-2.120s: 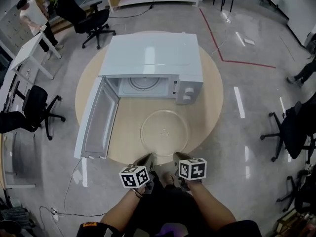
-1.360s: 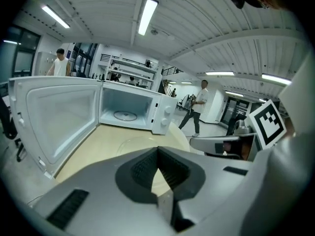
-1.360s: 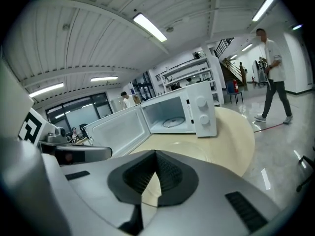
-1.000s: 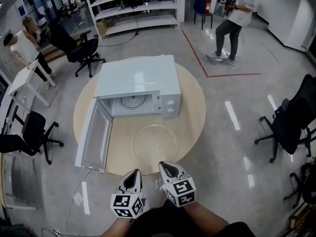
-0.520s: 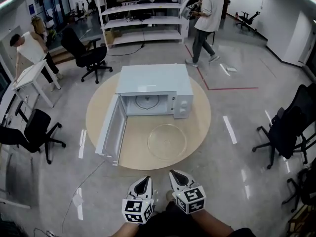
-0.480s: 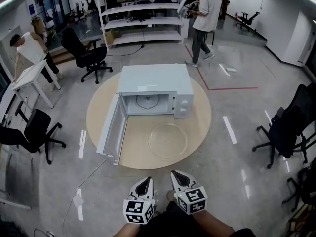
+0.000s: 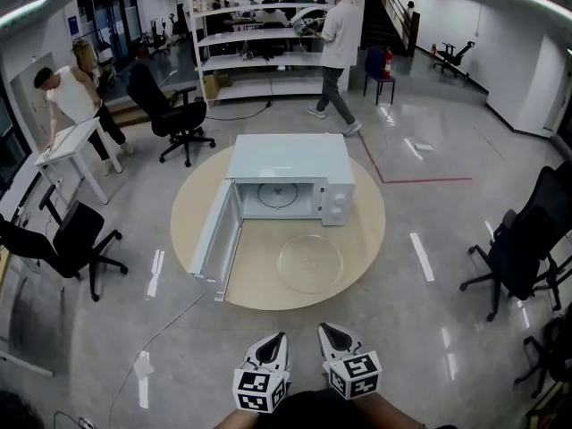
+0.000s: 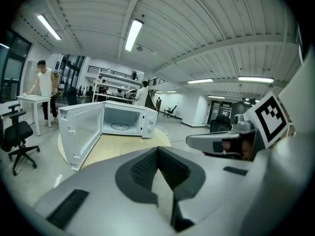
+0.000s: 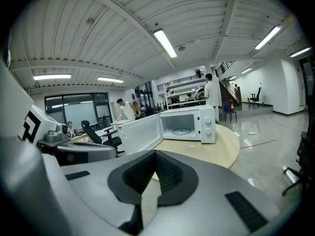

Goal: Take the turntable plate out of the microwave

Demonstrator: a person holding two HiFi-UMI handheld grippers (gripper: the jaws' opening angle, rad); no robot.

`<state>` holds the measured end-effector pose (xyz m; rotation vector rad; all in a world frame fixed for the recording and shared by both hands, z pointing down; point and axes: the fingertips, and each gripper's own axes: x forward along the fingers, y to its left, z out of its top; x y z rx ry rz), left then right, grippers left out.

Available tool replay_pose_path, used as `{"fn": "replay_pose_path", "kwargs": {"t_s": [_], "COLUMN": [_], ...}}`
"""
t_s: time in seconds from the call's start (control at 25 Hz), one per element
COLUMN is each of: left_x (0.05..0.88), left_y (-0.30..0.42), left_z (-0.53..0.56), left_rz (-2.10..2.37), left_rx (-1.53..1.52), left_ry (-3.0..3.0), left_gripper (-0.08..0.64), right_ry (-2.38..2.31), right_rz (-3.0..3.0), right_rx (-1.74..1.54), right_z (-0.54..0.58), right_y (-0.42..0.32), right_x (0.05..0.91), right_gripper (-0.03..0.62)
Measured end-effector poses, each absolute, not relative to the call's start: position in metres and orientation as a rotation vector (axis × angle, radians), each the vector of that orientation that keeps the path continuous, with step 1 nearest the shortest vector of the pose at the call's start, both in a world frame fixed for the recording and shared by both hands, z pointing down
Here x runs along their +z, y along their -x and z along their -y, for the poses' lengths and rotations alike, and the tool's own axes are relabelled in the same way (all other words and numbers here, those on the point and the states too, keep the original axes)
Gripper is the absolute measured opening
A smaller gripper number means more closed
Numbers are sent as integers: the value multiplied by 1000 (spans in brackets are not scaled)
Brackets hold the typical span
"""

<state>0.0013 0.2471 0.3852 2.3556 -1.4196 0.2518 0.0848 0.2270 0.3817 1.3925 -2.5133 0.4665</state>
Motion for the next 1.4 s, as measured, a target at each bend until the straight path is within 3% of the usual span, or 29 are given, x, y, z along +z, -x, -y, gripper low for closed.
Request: {"fn": "replay_pose_path", "kwargs": {"t_s": [0.76,1.4], "left_x": [386,386], "left_y": [-64,-51], "left_z": [-255,-274], "left_rz": [1533,1527], "left_rx": [293,307], "left_ry": [-2310,-2343], "left_gripper": [46,46], "right_ry": [-1318,-1376], "right_rz": [2582,2521], "right_rx": [375,380], "right_z": [-242,-263], "right_y": [-145,-139], "right_x": [382,388], "right_gripper": [15,14]}}
